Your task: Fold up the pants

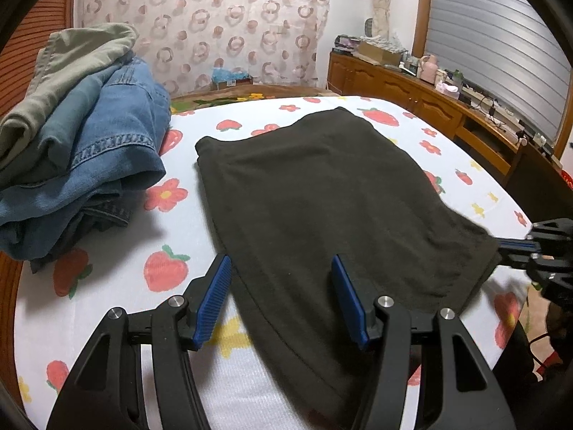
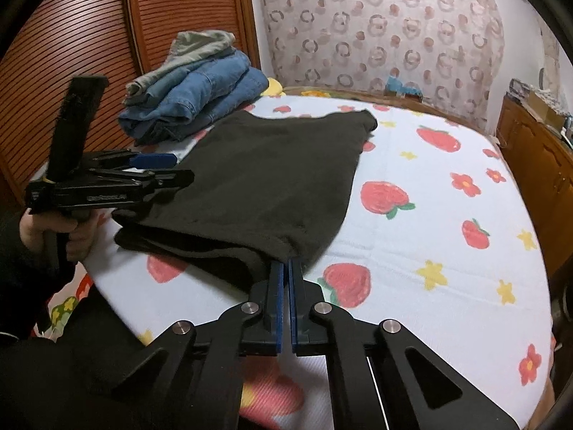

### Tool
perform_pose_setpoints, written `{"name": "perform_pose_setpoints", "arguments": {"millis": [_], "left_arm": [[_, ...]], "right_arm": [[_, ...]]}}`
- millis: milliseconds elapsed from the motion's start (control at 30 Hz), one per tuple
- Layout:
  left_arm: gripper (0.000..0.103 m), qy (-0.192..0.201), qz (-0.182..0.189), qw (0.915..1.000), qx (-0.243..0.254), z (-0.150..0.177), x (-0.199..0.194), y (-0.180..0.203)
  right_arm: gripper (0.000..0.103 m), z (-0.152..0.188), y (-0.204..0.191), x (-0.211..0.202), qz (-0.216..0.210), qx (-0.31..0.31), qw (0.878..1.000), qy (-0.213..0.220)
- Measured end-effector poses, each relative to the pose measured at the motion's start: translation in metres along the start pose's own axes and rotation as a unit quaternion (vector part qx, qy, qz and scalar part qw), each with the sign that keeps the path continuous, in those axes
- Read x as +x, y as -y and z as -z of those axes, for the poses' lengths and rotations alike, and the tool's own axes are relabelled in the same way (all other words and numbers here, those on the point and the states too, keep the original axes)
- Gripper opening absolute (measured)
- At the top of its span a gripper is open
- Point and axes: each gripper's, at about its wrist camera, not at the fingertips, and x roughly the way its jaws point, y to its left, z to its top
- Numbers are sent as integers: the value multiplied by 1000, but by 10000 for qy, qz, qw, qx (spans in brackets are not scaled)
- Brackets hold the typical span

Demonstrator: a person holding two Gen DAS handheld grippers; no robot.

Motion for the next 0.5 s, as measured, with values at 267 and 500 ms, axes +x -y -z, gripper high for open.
{"name": "perform_pose_setpoints", "arguments": {"millis": [267, 500], "left_arm": [[59, -24, -85, 9999, -70, 2, -1, 0], [59, -98, -79, 9998, -126, 3, 1, -1]], "right_arm": [[2, 14, 2, -15, -160, 92, 9998, -94], [2, 11, 8, -12, -201, 225, 9994, -180]]}}
